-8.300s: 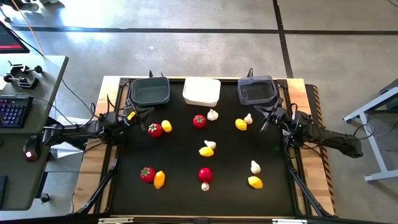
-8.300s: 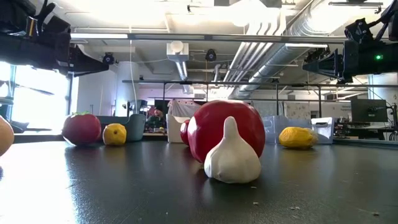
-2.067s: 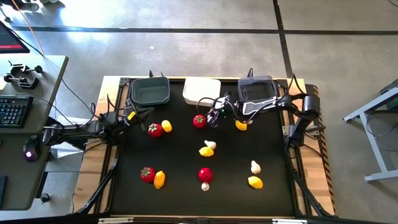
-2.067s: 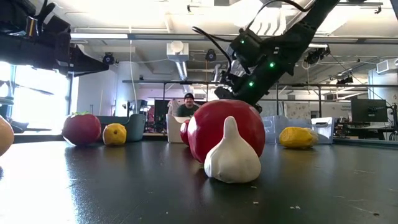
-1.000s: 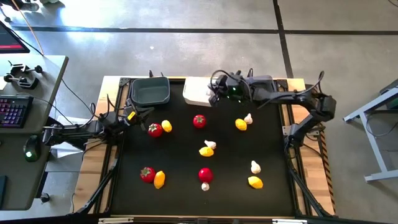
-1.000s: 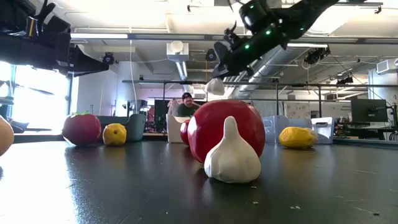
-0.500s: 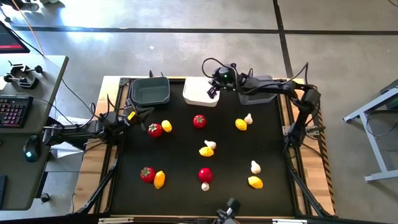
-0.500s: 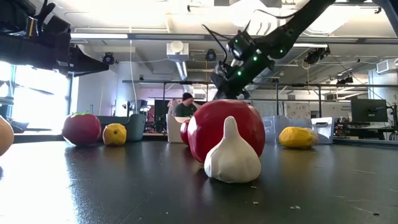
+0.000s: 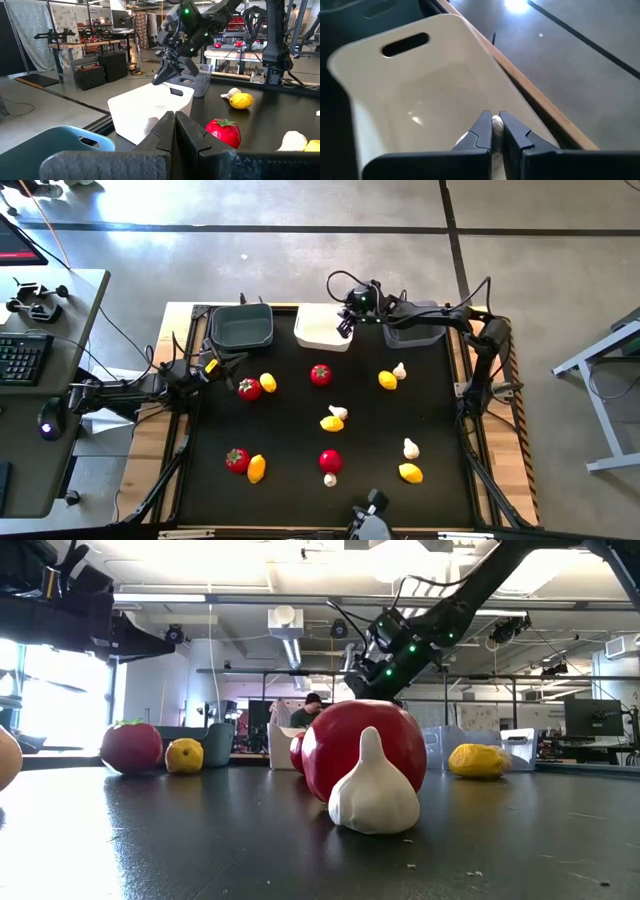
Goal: Sort produce into baskets
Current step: Put the top left white garlic into the white bin
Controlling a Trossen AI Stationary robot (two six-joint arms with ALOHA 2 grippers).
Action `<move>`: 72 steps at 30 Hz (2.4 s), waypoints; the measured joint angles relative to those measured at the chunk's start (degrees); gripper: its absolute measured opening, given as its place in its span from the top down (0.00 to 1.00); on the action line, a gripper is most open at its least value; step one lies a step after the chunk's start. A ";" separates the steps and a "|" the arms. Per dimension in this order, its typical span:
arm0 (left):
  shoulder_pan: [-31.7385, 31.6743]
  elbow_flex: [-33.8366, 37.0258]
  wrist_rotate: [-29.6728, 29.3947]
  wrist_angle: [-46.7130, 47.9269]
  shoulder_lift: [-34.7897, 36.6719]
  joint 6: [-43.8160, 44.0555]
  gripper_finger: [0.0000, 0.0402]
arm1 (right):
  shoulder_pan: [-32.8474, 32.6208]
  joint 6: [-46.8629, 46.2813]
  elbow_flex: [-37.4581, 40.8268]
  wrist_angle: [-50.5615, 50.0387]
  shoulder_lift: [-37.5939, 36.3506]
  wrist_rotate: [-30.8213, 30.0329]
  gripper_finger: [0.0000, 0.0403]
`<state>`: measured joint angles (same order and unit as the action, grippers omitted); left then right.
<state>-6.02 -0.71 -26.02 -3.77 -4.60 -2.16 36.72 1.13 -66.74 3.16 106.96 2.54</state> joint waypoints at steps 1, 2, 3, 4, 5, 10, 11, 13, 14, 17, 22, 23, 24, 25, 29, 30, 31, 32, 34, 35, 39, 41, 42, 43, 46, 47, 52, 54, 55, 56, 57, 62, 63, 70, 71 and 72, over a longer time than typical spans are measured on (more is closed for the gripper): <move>0.00 0.00 0.00 0.01 0.00 -0.02 1.00 | 0.41 0.30 0.00 0.06 0.11 -0.08 1.00; 0.00 0.00 0.00 0.01 0.00 -0.01 1.00 | 0.69 0.41 0.00 0.09 0.21 -0.11 1.00; 0.00 -0.01 0.01 0.00 0.00 -0.01 1.00 | 1.06 0.41 0.00 0.06 0.23 -0.11 1.00; 0.00 -0.01 0.01 0.01 0.00 -0.01 1.00 | 1.35 0.43 0.00 0.10 0.26 -0.12 1.00; 0.00 0.00 0.00 0.02 0.00 0.00 1.00 | 1.68 0.65 0.00 0.19 0.26 -0.13 1.00; 0.00 -0.02 0.00 0.00 0.00 -0.02 1.00 | 2.50 2.86 0.00 0.49 0.26 -0.35 0.98; 0.00 -0.02 0.00 0.00 0.00 0.00 1.00 | 2.49 3.41 0.00 0.44 0.26 -0.32 0.97; 0.00 -0.02 0.00 0.00 0.00 -0.02 1.00 | 2.42 4.39 0.00 -0.02 0.26 -0.30 0.97; 0.00 -0.01 0.00 0.00 0.00 -0.01 1.00 | 2.22 4.92 0.00 -0.32 0.26 -0.20 0.97; 0.00 0.00 0.02 0.00 0.00 -0.02 1.00 | 1.61 6.62 0.00 -0.58 0.26 0.04 0.96; 0.00 -0.01 0.00 0.00 0.00 -0.01 1.00 | 0.64 7.91 0.00 -0.10 0.26 0.45 0.96; 0.00 -0.02 0.01 0.00 0.00 -0.02 1.00 | 0.42 7.93 0.00 -0.06 0.26 0.73 0.96; 0.00 -0.01 0.01 0.00 0.00 -0.02 1.00 | 0.22 7.89 0.00 0.06 0.26 0.78 0.96; 0.00 0.00 0.00 0.01 0.00 -0.01 1.00 | -0.05 7.69 0.00 0.49 0.28 0.79 0.96; 0.00 -0.02 0.01 0.00 0.00 -0.01 1.00 | -1.14 5.50 -0.61 1.56 0.43 0.85 0.96; 0.00 -0.02 0.01 0.00 0.00 -0.01 1.00 | -1.35 5.24 -1.46 0.41 0.50 0.92 0.96; 0.00 -0.02 0.00 0.00 0.00 -0.02 1.00 | -1.61 5.24 -2.33 -1.18 0.52 0.83 0.96; 0.00 -0.02 0.01 0.00 0.00 -0.01 1.00 | -1.81 5.32 -3.26 -3.10 0.54 0.17 0.96; 0.00 0.00 0.01 0.00 0.00 -0.01 1.00 | -2.07 5.51 -5.16 -7.09 0.64 -1.83 0.96; 0.00 -0.01 0.00 0.00 0.00 -0.01 1.00 | -2.08 6.01 -5.80 -8.55 0.65 -2.40 0.96; 0.00 -0.02 0.00 0.00 0.00 -0.02 1.00 | -1.43 6.60 -6.43 -9.02 0.65 -1.01 0.96; 0.00 -0.02 0.00 0.01 0.00 -0.02 1.00 | -1.09 6.44 -6.43 -9.31 0.88 0.51 0.96; 0.00 -0.02 0.01 0.00 0.00 -0.01 1.00 | -1.04 6.45 -6.44 -9.22 1.18 0.65 0.96; 0.00 -0.02 0.02 0.00 0.00 0.00 1.00 | -1.04 6.44 -6.45 -9.27 1.50 0.70 0.96; 0.00 -0.02 0.02 0.00 0.00 0.00 1.00 | -1.08 6.61 -6.45 -9.04 2.66 0.95 0.96; 0.00 -0.02 0.00 0.00 0.00 0.00 1.00 | -1.08 6.47 -6.45 -8.98 2.90 0.97 0.96; 0.00 -0.02 0.00 0.00 0.00 -0.01 1.00 | -0.81 5.56 -6.45 -9.08 3.08 0.97 0.96; 0.00 -0.02 0.00 0.00 0.00 -0.02 1.00 | -0.68 5.03 -6.45 -9.14 3.08 1.04 0.96; 0.00 -0.02 0.00 0.00 0.00 0.00 1.00 | -0.67 4.85 -6.45 -9.29 3.08 1.22 0.96; 0.00 -0.02 0.00 0.00 0.00 -0.02 1.00 | -0.67 4.72 -6.45 -9.49 3.08 1.58 0.96; 0.00 -0.02 0.00 0.00 0.00 -0.02 1.00 | -0.71 4.72 -6.45 -9.81 3.08 1.75 0.96; 0.00 -0.01 0.01 0.00 0.00 -0.02 1.00 | -0.72 3.63 -6.43 -9.66 3.08 2.00 0.96; 0.00 0.00 0.00 0.00 0.00 -0.01 1.00 | -0.71 3.39 -6.43 -9.84 3.10 2.01 0.96; 0.00 -0.02 0.00 0.00 0.00 0.00 1.00 | -0.71 2.05 -6.40 -10.62 4.21 2.03 0.96; 0.00 -0.01 0.01 0.00 0.00 -0.02 1.00 | -0.71 1.83 -6.40 -10.37 4.21 2.01 0.96; 0.00 -0.01 0.01 0.00 0.00 -0.01 1.00 | -0.73 1.83 -6.40 -9.96 4.21 2.01 0.96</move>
<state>-6.02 -0.72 -26.02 -3.77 -4.60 -2.17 35.99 2.96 -73.14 -6.80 111.18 4.56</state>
